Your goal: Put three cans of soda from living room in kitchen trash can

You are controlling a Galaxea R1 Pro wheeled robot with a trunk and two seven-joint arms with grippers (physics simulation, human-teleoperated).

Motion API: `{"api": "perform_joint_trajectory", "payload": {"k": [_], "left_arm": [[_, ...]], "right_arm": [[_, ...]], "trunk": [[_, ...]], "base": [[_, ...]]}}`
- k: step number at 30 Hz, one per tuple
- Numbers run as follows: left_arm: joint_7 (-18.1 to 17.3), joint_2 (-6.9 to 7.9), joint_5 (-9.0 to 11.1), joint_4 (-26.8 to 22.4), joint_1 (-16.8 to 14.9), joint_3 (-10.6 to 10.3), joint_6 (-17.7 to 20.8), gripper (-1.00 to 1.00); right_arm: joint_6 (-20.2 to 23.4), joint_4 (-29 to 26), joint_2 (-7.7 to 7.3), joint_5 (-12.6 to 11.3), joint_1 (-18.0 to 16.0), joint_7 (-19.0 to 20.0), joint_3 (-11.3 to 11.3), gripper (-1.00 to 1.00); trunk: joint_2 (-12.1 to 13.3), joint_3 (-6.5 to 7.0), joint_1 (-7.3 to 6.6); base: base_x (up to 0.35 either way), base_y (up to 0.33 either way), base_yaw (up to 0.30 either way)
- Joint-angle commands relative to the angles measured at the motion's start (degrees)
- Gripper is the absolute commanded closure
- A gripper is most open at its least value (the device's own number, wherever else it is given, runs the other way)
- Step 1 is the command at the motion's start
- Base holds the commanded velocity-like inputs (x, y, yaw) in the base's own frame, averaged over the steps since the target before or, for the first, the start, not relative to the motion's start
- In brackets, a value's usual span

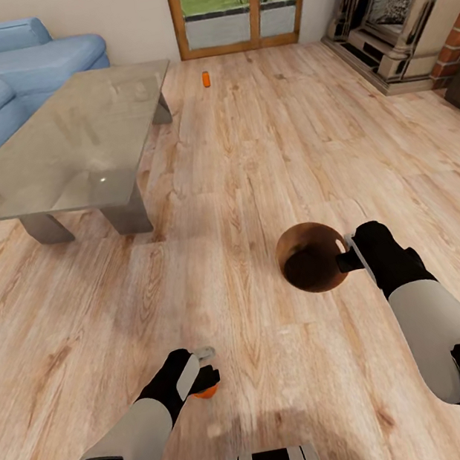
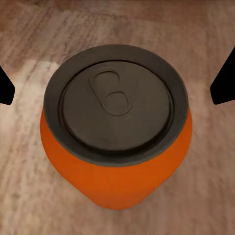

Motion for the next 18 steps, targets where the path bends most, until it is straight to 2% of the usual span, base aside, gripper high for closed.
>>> {"api": "perform_joint_trajectory", "payload": {"k": [1, 18], "left_arm": [[0.0, 0.0, 0.0, 0.0, 0.0, 0.0, 0.0, -1.0], [-0.06, -0.07, 0.07, 0.0, 0.0, 0.0, -0.16, -1.0]], "right_arm": [[0.01, -0.02, 0.0, -0.47, -0.03, 0.1, 0.0, 1.0], [0.01, -0.02, -0.02, -0.43, -0.04, 0.1, 0.08, 1.0]], "trunk": [[0.0, -0.02, -0.01], [0.0, -0.08, -0.01]], "base": [[0.0, 0.0, 0.0], [0.0, 0.0, 0.0]]}}
